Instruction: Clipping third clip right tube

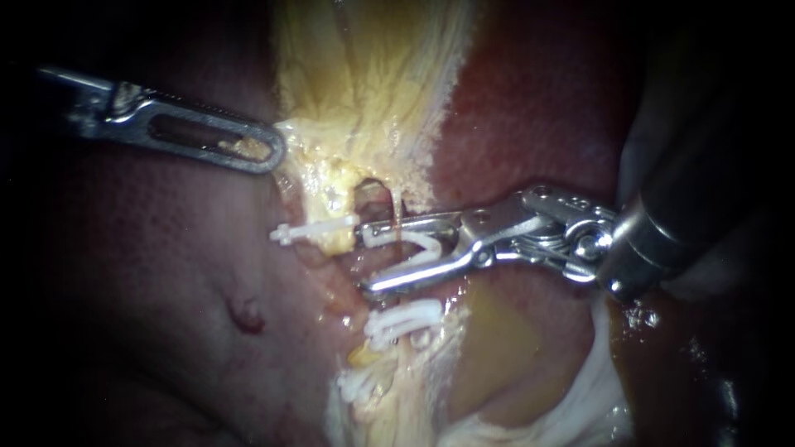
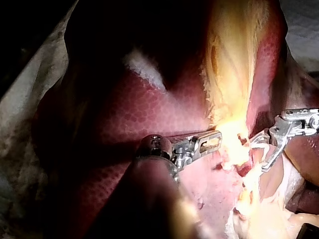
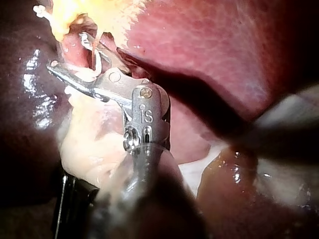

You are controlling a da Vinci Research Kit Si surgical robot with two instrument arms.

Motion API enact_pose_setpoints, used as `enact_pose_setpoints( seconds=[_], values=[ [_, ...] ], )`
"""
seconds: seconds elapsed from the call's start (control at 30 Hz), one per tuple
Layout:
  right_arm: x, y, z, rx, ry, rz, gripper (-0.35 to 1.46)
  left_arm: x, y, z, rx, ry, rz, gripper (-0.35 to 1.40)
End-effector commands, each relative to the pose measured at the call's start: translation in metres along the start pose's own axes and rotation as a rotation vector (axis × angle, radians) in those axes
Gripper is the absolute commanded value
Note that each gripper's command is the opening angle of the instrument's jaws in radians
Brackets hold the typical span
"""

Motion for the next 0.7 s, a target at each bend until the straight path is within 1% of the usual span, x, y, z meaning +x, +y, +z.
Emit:
enact_pose_setpoints(
  seconds=[0.03, 0.17, 0.23, 0.4, 0.57, 0.7],
  values=[
    [0.0001, -0.0002, 0.0000, 0.013, 0.005, 0.005, 0.50, 0.0000, 0.0000, 0.0000, 0.000, 0.000, 0.000, -0.35],
    [0.0005, -0.0008, 0.0001, 0.049, 0.023, 0.015, 0.50, 0.0000, 0.0000, 0.0000, 0.000, 0.000, 0.000, -0.35],
    [0.0007, -0.0013, 0.0002, 0.071, 0.024, 0.014, 0.50, 0.0000, 0.0000, 0.0000, 0.000, 0.000, 0.000, -0.35],
    [0.0017, -0.0026, 0.0007, 0.104, 0.044, 0.019, 0.50, 0.0000, 0.0000, 0.0000, 0.000, 0.000, 0.000, -0.35],
    [0.0029, -0.0036, 0.0007, 0.113, 0.060, 0.025, 0.50, 0.0000, 0.0000, 0.0000, 0.000, 0.000, 0.000, -0.35],
    [0.0031, -0.0037, 0.0006, 0.111, 0.065, 0.026, 0.49, 0.0000, 0.0000, 0.0000, 0.000, 0.000, 0.000, -0.35]
  ],
)
